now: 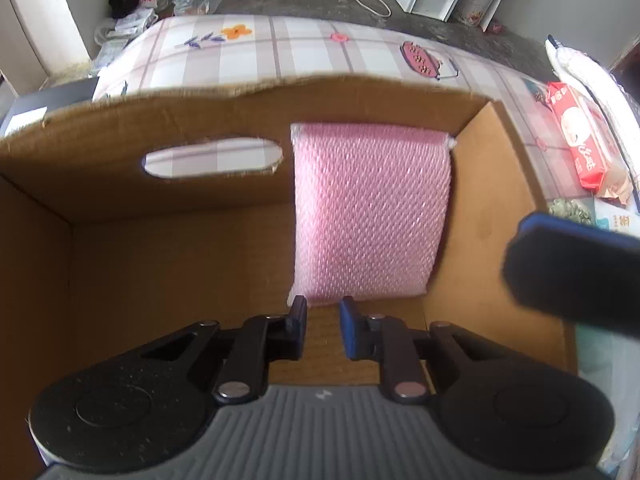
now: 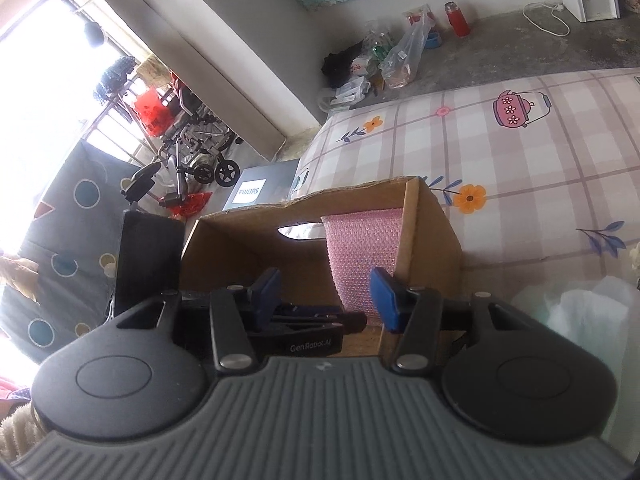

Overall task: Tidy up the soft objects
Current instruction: 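Lift the pink pad with the left gripper and carry it into the cardboard box, then lower the pink pad to the box floor and open the left gripper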

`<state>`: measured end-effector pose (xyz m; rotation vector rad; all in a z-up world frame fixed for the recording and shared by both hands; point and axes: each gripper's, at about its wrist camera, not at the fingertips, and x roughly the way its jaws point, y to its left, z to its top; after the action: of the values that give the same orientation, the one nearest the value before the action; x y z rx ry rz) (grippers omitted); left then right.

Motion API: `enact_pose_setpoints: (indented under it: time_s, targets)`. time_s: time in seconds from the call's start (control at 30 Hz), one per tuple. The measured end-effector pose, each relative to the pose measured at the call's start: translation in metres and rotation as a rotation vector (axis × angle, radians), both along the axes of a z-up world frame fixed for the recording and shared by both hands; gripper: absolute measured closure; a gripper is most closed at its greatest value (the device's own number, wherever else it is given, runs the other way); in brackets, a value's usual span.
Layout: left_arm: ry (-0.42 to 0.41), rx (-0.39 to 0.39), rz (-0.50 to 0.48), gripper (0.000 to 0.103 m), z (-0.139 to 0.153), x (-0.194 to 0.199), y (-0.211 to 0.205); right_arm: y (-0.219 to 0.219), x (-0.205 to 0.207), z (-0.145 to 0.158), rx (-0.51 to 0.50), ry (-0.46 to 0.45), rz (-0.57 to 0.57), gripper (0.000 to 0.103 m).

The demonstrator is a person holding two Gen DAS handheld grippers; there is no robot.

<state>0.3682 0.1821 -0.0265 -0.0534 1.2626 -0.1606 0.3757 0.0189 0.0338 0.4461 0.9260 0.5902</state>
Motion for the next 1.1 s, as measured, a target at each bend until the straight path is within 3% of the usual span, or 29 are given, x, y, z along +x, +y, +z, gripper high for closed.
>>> enact_pose_setpoints:
  time_s: [0.07,0.17,0.23,0.3,0.37,0.5,0.67,0.93,1.1]
  targets:
    - [-0.052,-0.021,0.014,0.084,0.004,-0.004,0.004,-0.002,-0.003,0.003,0.008,-0.006,-0.004,0.053]
    - [-0.163,-0.078,0.045,0.062,0.013,-0.009,0.013,-0.009,-0.005,0.007,0.024,-0.013,-0.014,0.053]
    - [-0.259,-0.101,0.022,0.037,0.016,-0.014,0.015,-0.015,-0.007,0.010,0.032,-0.020,-0.021,0.053]
    - [-0.355,-0.116,-0.016,0.024,0.016,-0.018,0.013,-0.021,-0.008,0.012,0.036,-0.027,-0.032,0.053]
    - [-0.409,-0.123,-0.035,0.018,0.015,-0.017,0.010,-0.025,-0.010,0.011,0.040,-0.027,-0.038,0.053]
    - [-0.366,-0.202,-0.010,0.019,0.002,-0.005,0.011,-0.029,-0.010,0.007,0.046,-0.011,-0.044,0.052]
    - [-0.264,-0.357,0.057,0.036,-0.011,0.001,0.025,-0.029,-0.011,-0.002,0.045,0.010,-0.041,0.052]
    - [-0.120,-0.334,0.049,0.063,-0.001,-0.002,0.038,-0.031,-0.013,-0.006,0.048,0.026,-0.042,0.052]
    - [-0.062,-0.300,0.036,0.064,-0.003,0.004,0.041,-0.032,-0.015,-0.008,0.044,0.033,-0.043,0.052]
